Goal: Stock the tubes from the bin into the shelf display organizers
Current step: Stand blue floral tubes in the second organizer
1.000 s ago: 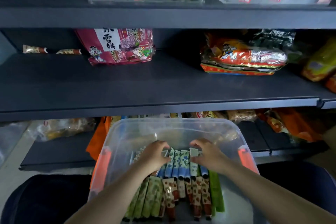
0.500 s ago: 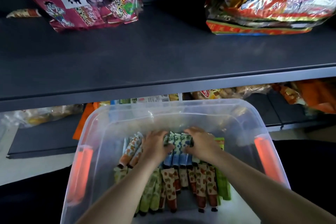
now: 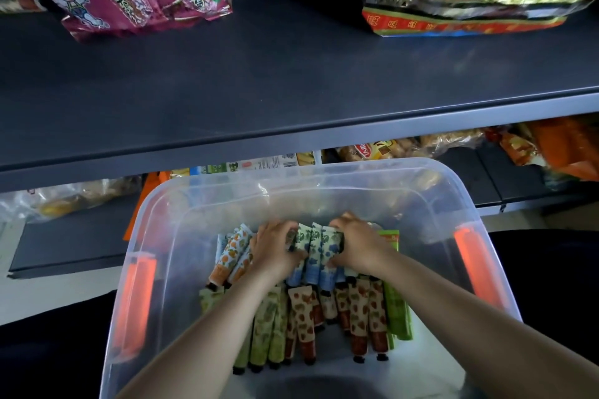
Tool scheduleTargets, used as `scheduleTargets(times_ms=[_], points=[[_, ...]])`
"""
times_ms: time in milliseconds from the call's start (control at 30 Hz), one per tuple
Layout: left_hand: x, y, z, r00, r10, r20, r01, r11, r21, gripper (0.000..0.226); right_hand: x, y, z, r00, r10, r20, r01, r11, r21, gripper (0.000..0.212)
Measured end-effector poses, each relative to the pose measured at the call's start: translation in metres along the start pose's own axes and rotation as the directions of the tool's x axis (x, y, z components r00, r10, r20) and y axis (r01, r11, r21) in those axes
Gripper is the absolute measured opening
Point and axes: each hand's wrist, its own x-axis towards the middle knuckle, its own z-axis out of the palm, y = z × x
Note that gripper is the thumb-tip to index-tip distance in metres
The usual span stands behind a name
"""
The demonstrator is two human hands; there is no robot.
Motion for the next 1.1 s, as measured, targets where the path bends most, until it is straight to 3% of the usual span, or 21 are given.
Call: scheduleTargets(times_ms=[200, 367, 567, 767, 1100], points=[[-0.005, 0.0, -0.013, 0.996, -0.052, 0.065, 0.074, 0.919, -0.387, 0.042, -0.007, -0.001, -0.004, 0.996, 0.086, -0.023, -0.076, 0.956, 0.283, 0.029], [-0.012, 0.001, -0.02, 0.998, -0.066, 0.018, 0.067, 0.902, -0.426, 0.027, -0.016, -0.005, -0.011, 0.986, 0.16, -0.04, -0.126, 0.889, 0.44, 0.029], [-0.029, 0.012, -0.049, 0.999, -0.037, 0.018, 0.04, 0.955, -0.295, 0.02, -0.036, -0.017, -0.04, 0.985, 0.117, -0.126, -0.068, 0.938, 0.34, 0.021], [-0.047, 0.044, -0.097, 0.997, 0.072, -0.016, -0.074, 0.984, -0.16, 0.009, -0.064, -0.04, -0.086, 0.984, 0.026, -0.176, 0.008, 0.982, 0.19, 0.029], [-0.092, 0.085, -0.173, 0.968, 0.222, -0.12, -0.235, 0.966, -0.108, 0.023, -0.117, -0.089, -0.161, 0.945, -0.262, -0.196, 0.23, 0.958, -0.173, 0.02]])
